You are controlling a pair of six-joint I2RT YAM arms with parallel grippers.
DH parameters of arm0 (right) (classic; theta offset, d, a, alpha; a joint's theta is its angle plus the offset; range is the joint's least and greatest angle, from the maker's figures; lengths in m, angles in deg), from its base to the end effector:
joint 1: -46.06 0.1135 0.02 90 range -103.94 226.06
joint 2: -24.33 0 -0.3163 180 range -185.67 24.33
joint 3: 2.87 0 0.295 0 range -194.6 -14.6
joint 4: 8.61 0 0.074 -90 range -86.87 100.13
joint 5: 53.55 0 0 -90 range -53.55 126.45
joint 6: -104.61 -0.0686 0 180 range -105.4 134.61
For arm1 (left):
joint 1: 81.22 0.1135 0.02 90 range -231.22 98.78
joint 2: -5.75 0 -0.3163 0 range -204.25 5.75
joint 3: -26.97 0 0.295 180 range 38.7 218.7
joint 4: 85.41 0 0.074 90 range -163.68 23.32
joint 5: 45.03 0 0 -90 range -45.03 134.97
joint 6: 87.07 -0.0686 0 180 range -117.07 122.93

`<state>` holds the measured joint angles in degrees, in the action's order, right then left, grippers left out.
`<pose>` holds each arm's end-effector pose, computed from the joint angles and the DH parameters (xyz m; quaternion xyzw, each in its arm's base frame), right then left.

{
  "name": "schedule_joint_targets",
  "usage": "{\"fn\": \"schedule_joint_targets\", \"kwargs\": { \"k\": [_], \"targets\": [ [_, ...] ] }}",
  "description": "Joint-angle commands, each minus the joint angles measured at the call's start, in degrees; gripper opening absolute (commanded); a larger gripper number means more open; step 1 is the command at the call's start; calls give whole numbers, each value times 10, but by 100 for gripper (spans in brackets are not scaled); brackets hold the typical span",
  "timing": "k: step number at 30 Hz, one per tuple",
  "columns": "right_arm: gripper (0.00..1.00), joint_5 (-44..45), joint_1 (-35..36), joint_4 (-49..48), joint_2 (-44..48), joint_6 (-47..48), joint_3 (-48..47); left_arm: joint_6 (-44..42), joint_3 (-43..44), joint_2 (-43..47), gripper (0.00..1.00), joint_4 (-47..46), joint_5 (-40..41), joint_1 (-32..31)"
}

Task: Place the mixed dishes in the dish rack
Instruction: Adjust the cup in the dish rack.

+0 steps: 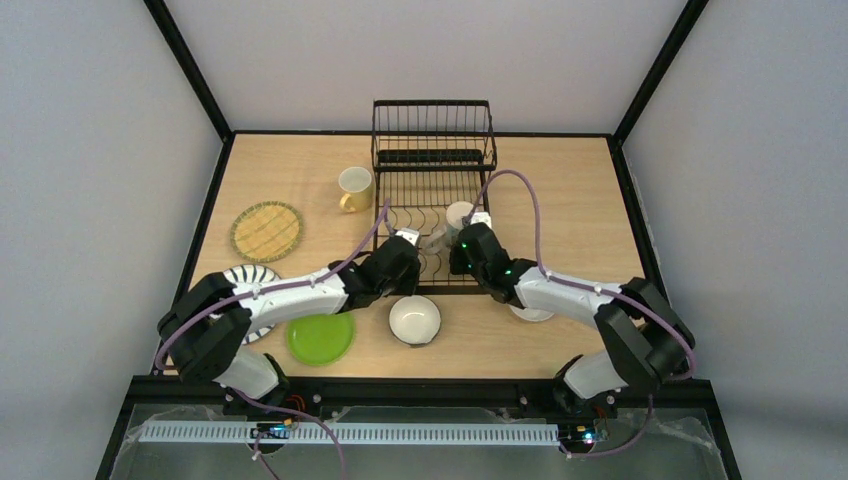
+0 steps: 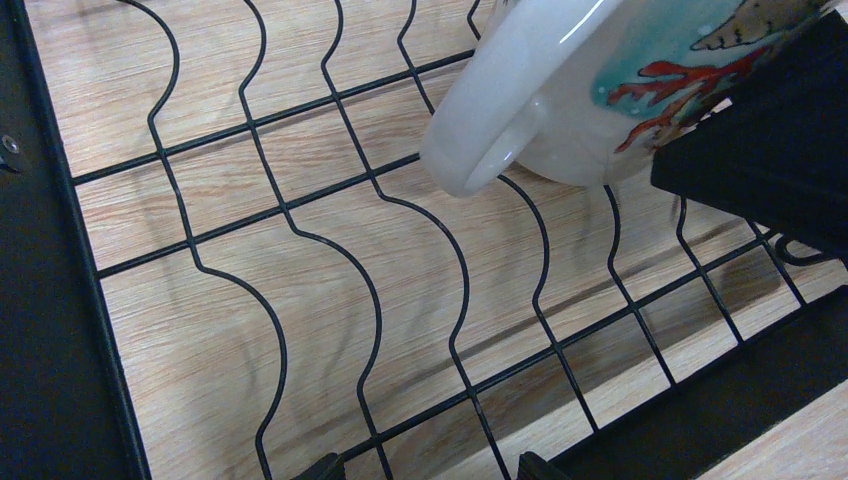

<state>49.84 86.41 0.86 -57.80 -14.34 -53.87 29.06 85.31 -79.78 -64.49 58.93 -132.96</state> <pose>0.2664 0.2055 0.1827 -0.0411 0.9027 0.1488 0.4016 0.2307 -0.2658 0.1894 0.1631 0.9136 -0.1347 0.3473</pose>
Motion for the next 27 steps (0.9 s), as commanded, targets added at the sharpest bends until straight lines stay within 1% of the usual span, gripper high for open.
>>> {"fn": "schedule_joint_targets", "kwargs": {
  "k": [1, 4, 9, 11, 18, 27],
  "targets": [
    [51, 91, 22, -23, -27, 31, -23, -3, -20, 14, 99, 16, -14, 0],
    [52, 107, 33, -34, -40, 39, -27, -2, -21, 17, 99, 17, -14, 0],
    [52, 161, 61, -45, -56, 68, -40, -3, -24, 20, 99, 18, -13, 0],
    [54, 179, 74, -47, -63, 86, -47, -3, -25, 22, 99, 19, -12, 0],
    [55, 206, 109, -54, -67, 131, -61, -2, -33, 31, 99, 18, -9, 0],
    [56, 235, 113, -44, -104, 141, -82, 1, -43, 42, 99, 16, -11, 0]
  ]
}}
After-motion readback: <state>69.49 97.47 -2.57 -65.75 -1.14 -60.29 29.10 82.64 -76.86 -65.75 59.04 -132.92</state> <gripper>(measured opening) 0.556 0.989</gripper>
